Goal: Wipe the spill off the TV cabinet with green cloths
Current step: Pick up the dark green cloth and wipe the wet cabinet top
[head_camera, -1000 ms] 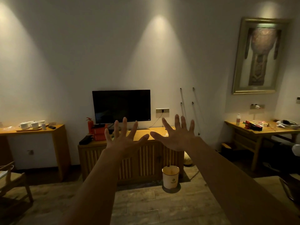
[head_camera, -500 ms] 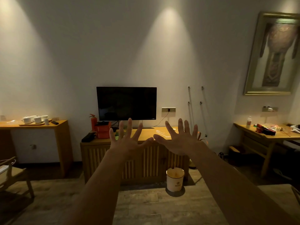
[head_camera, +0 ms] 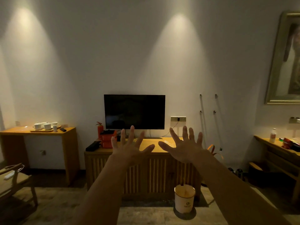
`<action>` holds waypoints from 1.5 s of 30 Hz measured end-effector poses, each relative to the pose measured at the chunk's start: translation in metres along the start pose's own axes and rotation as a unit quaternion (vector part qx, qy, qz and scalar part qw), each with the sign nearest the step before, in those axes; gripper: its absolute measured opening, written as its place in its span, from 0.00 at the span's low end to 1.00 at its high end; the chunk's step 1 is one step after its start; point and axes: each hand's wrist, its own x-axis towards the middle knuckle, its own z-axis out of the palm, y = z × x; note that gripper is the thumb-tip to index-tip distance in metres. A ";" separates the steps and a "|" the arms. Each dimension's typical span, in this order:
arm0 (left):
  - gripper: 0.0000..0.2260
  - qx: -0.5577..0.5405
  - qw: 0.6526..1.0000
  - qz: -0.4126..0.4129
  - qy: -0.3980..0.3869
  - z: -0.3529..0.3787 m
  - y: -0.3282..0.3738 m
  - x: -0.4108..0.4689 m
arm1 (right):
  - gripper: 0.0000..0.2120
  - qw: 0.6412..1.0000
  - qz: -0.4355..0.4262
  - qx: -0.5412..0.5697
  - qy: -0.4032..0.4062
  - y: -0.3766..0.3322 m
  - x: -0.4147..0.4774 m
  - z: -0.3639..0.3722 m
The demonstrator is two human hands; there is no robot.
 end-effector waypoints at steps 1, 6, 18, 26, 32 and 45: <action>0.37 0.001 1.000 -0.003 -0.002 0.002 0.003 0.011 | 0.47 1.000 -0.001 0.000 0.001 0.007 0.010 0.002; 0.37 0.015 1.000 -0.016 0.004 0.013 0.021 0.061 | 0.48 1.000 -0.006 0.001 -0.001 0.042 0.052 0.019; 0.38 0.014 1.000 -0.028 -0.005 0.042 0.014 0.140 | 0.46 0.999 -0.012 -0.017 -0.026 0.068 0.123 0.035; 0.35 -0.002 0.999 -0.031 0.013 0.061 -0.039 0.216 | 0.46 1.000 -0.012 -0.012 -0.020 0.036 0.191 0.055; 0.36 -0.008 0.999 -0.024 0.025 0.063 -0.087 0.272 | 0.46 1.000 -0.012 -0.013 -0.023 0.003 0.253 0.066; 0.37 0.007 0.999 -0.015 0.038 0.073 -0.162 0.363 | 0.46 1.000 -0.011 -0.005 0.009 -0.066 0.362 0.107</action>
